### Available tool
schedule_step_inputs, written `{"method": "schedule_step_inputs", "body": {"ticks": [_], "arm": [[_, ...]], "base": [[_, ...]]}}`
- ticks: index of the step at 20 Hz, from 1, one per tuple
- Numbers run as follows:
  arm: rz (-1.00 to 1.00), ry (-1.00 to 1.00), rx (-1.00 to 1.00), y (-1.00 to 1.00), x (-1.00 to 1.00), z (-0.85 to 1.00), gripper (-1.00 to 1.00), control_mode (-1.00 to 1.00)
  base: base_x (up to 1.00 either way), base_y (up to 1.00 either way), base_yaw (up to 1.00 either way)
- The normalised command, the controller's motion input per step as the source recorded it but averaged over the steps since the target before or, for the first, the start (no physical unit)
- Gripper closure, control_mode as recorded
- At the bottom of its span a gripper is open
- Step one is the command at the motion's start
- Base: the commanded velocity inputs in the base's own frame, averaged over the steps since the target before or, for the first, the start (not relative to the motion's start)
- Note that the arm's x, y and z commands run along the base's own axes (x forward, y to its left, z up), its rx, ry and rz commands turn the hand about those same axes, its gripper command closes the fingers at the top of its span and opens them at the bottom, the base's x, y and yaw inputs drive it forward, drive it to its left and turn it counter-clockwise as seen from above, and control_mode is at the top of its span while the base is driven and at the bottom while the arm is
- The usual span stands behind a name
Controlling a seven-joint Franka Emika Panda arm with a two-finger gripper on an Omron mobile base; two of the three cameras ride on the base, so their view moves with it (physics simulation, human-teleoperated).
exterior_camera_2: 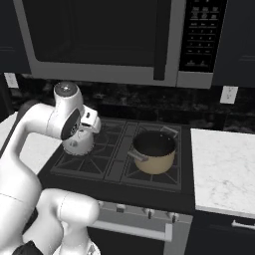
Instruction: Pick the kettle from the counter and place it on a stove burner. Then turn the burner on.
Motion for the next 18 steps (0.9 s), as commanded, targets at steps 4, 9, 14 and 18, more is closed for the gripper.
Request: {"method": "schedule_step_inputs", "body": {"ticks": [4,9,14,18], "arm": [[-0.08,-0.03,-0.03,0.31,0.63,-0.48,1.00,-1.00],[-0.07,0.05,-0.08,0.18,0.71,-0.43,1.00,-1.00],[0.00,0.33,-0.05,0.09,0.41,-0.36,1.00,-1.00],[0.00,0.29,0.00,0.12,0.18,-0.54,1.00,-1.00]], "base": [[0.00,0.00,0.00],[0.00,0.00,0.00],[0.00,0.00,0.00],[0.00,0.00,0.00]]}}
